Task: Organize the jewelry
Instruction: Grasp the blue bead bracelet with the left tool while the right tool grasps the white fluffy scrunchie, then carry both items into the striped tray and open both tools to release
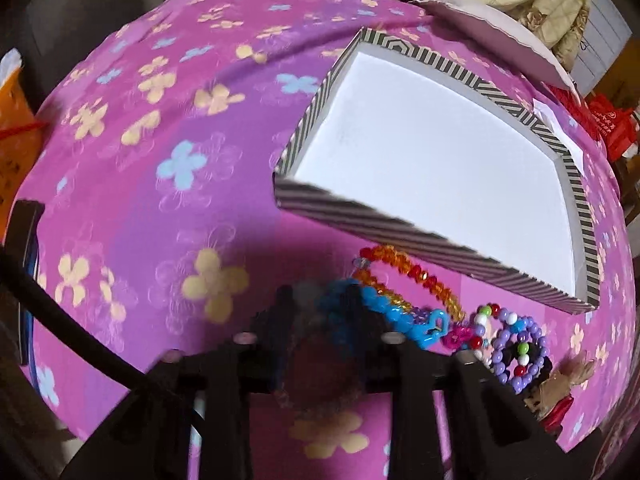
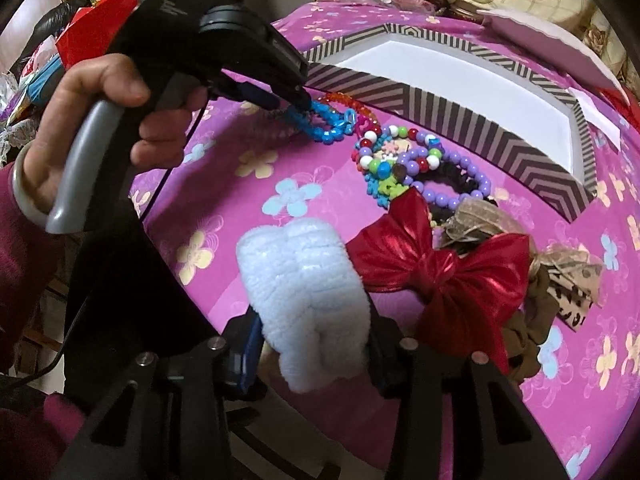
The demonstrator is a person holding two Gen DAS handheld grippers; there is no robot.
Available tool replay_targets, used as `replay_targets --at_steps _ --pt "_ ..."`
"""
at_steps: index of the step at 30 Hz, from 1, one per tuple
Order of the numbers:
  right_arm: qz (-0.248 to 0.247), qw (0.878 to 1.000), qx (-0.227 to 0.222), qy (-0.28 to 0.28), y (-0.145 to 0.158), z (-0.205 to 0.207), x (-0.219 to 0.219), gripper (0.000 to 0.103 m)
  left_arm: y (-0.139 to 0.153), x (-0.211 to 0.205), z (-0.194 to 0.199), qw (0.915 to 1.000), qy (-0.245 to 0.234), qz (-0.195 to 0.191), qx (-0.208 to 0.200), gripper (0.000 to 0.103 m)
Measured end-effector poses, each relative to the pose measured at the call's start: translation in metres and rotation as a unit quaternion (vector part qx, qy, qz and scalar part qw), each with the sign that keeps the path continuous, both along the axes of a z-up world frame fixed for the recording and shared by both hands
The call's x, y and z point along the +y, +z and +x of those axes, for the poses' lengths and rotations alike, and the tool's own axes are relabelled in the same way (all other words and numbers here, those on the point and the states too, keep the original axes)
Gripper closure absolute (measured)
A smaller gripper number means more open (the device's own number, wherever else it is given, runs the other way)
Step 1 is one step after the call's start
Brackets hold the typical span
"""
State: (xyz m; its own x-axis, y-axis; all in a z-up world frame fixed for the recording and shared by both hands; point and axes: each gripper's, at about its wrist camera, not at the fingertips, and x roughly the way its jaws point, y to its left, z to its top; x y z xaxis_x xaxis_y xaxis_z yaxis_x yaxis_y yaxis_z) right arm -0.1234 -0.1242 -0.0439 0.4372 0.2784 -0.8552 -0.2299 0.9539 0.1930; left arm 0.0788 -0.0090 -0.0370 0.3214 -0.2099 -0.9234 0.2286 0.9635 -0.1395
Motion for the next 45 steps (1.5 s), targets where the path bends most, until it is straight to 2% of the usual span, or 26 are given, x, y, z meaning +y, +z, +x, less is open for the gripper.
replay_targets --at_steps 1,5,9,13,17,22,28,31,35,37,41,45 --pt "0.0 1.0 0.0 0.0 0.0 0.0 0.0 0.058 0.001 0.0 0.0 1.0 0.001 -0.002 -0.001 0.081" --pt "0.011 1.0 -0.005 -0.001 0.005 0.0 -0.002 0.061 0.005 -0.002 -0.003 0.9999 -0.006 -0.01 -0.007 0.084" --pt "0.03 0.999 -0.018 0.002 0.021 -0.002 -0.002 0.063 0.021 0.004 -0.006 0.9989 -0.002 -0.047 -0.007 0.084" --pt "0.052 0.998 -0.036 0.0 0.04 -0.003 -0.007 0.063 0.047 0.006 -0.013 0.9982 -0.006 -0.052 -0.031 0.084" --pt "0.051 0.997 -0.051 -0.005 0.054 0.004 -0.014 0.063 0.065 0.006 -0.015 0.9973 -0.008 -0.058 -0.045 0.084" --pt "0.039 0.996 -0.071 -0.039 0.069 0.023 -0.037 0.063 0.089 0.0 -0.008 0.9959 -0.009 -0.061 -0.066 0.084" --pt "0.019 0.99 -0.09 -0.103 0.082 0.067 -0.078 0.063 0.106 -0.02 0.008 0.9946 -0.014 -0.057 -0.086 0.084" --pt "0.016 0.986 -0.086 -0.143 0.08 0.085 -0.104 0.063 0.105 -0.033 0.019 0.9946 -0.016 -0.058 -0.084 0.084" --pt "-0.006 0.98 -0.064 -0.189 0.066 0.116 -0.139 0.063 0.096 -0.054 0.027 0.9945 -0.021 -0.03 -0.099 0.084" --pt "-0.022 0.978 -0.05 -0.199 0.056 0.129 -0.149 0.063 0.086 -0.058 0.035 0.9955 -0.016 -0.024 -0.09 0.084" --pt "-0.026 0.977 -0.026 -0.211 0.037 0.141 -0.169 0.063 0.066 -0.053 0.048 0.9972 0.002 -0.009 -0.074 0.084" --pt "-0.029 0.975 -0.009 -0.222 0.022 0.135 -0.176 0.063 0.045 -0.04 0.056 0.9979 0.022 0.011 -0.06 0.084"
